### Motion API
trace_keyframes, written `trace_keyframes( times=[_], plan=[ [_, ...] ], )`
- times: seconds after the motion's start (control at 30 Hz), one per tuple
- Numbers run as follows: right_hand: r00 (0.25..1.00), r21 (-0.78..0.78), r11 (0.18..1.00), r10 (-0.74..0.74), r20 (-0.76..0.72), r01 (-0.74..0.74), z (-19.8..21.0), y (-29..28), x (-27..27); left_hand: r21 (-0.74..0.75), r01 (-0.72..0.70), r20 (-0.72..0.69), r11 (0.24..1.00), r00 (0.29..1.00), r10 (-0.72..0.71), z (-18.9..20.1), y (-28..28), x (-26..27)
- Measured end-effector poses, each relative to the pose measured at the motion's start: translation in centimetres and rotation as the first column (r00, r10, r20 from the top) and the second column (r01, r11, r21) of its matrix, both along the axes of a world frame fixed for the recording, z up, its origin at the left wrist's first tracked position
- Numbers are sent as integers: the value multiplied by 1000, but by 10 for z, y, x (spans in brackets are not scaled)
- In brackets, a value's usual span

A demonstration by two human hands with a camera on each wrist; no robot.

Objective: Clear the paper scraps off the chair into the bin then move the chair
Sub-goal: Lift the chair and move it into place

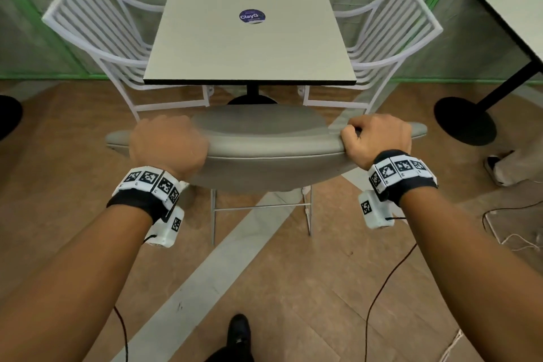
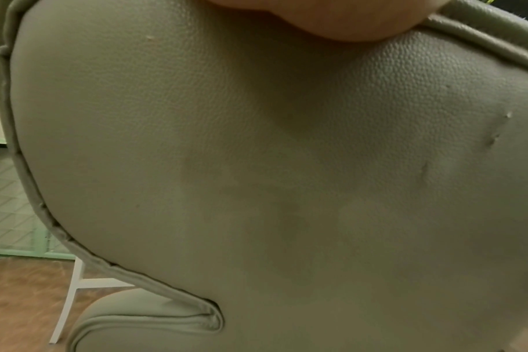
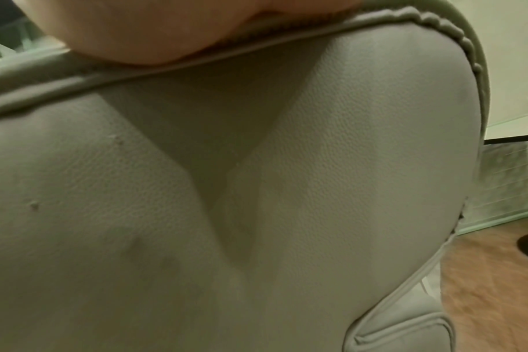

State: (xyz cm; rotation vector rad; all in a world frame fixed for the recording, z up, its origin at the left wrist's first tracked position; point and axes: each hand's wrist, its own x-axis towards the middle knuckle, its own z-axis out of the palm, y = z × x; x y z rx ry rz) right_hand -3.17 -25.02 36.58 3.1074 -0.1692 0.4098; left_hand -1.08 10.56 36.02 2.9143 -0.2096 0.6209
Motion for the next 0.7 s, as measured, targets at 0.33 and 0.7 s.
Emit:
trace_keyframes(
  times=[0.33,0.7],
  plan=[
    [1000,25,999,-26,-9,27,0,17,74,8,-23,-15,1000,1000,23,-2,16,82],
    [1000,45,999,0,7,-1,8,15,127,24,-29,25,999,999,28,2,13,136]
  ],
)
